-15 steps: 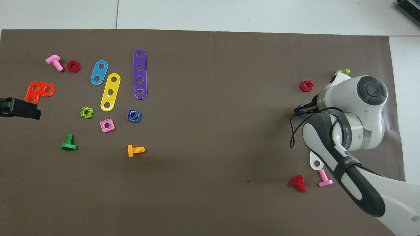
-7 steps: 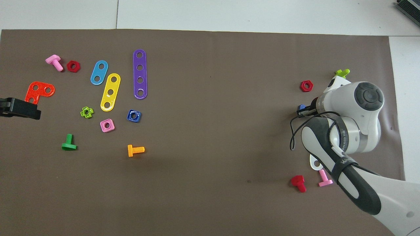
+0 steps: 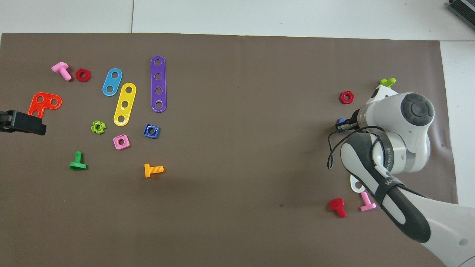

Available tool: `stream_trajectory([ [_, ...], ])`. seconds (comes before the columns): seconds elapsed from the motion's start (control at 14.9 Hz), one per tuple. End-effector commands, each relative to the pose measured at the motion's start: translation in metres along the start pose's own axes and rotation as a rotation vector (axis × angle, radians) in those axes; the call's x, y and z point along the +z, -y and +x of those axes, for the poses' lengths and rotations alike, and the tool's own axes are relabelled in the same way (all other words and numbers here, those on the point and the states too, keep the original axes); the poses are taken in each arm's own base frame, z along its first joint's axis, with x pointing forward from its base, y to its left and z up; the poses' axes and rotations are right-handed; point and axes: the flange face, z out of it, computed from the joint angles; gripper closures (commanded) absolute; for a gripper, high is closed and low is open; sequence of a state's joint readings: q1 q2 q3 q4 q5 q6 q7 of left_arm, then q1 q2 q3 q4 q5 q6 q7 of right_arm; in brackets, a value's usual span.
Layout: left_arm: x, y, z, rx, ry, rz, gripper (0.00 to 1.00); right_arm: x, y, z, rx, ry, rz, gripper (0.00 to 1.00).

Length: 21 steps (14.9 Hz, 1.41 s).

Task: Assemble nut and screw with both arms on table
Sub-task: 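Carry the blue bolt with the right gripper toward the table centre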

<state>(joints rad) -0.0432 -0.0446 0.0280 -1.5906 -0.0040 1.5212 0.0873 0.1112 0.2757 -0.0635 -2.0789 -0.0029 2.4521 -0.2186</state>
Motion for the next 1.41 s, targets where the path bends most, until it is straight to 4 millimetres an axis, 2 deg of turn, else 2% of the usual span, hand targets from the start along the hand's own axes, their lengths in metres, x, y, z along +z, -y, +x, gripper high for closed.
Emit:
stream_trajectory([
  [0.0, -0.002, 0.003, -0.006, -0.013, -0.001, -0.006, 0.00, 0.002, -0.004, -0.001, -0.006, -0.018, 0.013, 0.68],
  [0.07, -0.002, 0.004, -0.007, -0.015, -0.002, -0.007, 0.00, 0.002, -0.003, -0.002, -0.006, -0.016, 0.013, 0.75],
  [0.2, -0.002, 0.003, -0.007, -0.013, -0.002, -0.005, 0.00, 0.002, -0.003, -0.002, -0.005, -0.017, 0.014, 1.00],
  [0.47, -0.002, 0.003, -0.007, -0.013, -0.002, -0.005, 0.00, -0.001, -0.004, 0.001, 0.016, -0.015, 0.017, 1.00],
  [0.61, -0.002, 0.003, -0.007, -0.013, -0.002, -0.005, 0.00, -0.026, -0.001, 0.014, 0.033, -0.028, 0.018, 1.00],
  [0.81, -0.002, 0.003, -0.007, -0.013, -0.002, -0.005, 0.00, -0.094, 0.004, 0.052, 0.136, -0.037, 0.024, 1.00],
  [0.94, -0.002, 0.003, -0.007, -0.013, -0.002, -0.007, 0.00, -0.130, 0.034, 0.074, 0.172, -0.047, 0.022, 1.00],
  [1.01, -0.002, 0.003, -0.007, -0.013, -0.002, -0.005, 0.00, -0.141, 0.058, 0.082, 0.192, -0.045, 0.020, 1.00],
  [1.21, -0.002, 0.003, -0.007, -0.013, -0.002, -0.007, 0.00, -0.151, 0.137, 0.093, 0.248, -0.056, 0.043, 1.00],
  [1.35, -0.002, 0.003, -0.007, -0.013, -0.002, -0.005, 0.00, -0.146, 0.201, 0.098, 0.279, -0.059, 0.056, 1.00],
])
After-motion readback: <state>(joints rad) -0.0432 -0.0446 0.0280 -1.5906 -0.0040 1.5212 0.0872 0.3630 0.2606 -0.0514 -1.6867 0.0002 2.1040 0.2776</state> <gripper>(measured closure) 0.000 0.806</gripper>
